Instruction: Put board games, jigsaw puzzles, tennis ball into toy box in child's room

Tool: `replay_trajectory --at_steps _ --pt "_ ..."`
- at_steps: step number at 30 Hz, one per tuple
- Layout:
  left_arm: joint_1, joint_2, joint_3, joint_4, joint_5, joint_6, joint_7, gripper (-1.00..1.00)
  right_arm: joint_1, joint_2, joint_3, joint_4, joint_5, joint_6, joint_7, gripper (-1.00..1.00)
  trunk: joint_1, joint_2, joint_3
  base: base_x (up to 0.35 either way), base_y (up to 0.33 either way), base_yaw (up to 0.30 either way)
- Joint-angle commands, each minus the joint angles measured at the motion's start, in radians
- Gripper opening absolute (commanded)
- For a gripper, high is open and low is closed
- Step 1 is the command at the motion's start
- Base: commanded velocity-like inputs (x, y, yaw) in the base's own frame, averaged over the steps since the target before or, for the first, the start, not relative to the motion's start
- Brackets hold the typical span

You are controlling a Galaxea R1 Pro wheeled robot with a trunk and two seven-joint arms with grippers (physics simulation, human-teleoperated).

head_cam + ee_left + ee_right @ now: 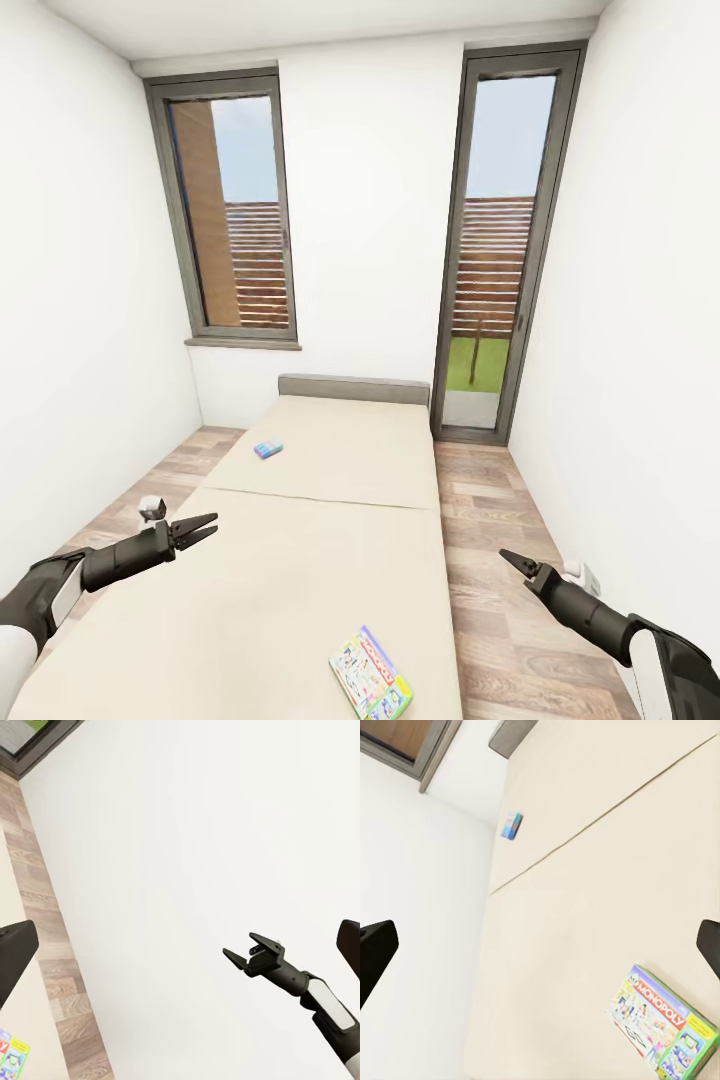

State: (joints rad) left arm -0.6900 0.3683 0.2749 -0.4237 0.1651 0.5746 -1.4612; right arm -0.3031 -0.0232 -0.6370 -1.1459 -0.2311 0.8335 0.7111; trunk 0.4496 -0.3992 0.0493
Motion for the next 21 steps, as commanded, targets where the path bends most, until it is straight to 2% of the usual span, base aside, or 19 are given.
replay_trajectory --at_steps 1,13,21 --pt "0.0 0.0 0.001 0.001 0.0 0.009 -0.003 1.0 -0.001 0.0 -0.002 0.0 -0.001 0.005 0.002 1.0 0.0 -0.001 0.0 0.0 0.0 0.0" --pt "-0.001 0.0 0.001 0.001 0.0 0.005 -0.004 1.0 -0.001 0.0 -0.002 0.0 -0.001 0.004 -0.001 1.0 0.0 -0.001 0.0 0.0 0.0 -0.008" --pt "0.0 0.0 0.001 0.001 -0.001 0.005 -0.004 1.0 -0.001 0.0 -0.003 0.001 -0.002 0.005 -0.002 1.0 0.0 -0.001 0.0 0.0 0.035 -0.199"
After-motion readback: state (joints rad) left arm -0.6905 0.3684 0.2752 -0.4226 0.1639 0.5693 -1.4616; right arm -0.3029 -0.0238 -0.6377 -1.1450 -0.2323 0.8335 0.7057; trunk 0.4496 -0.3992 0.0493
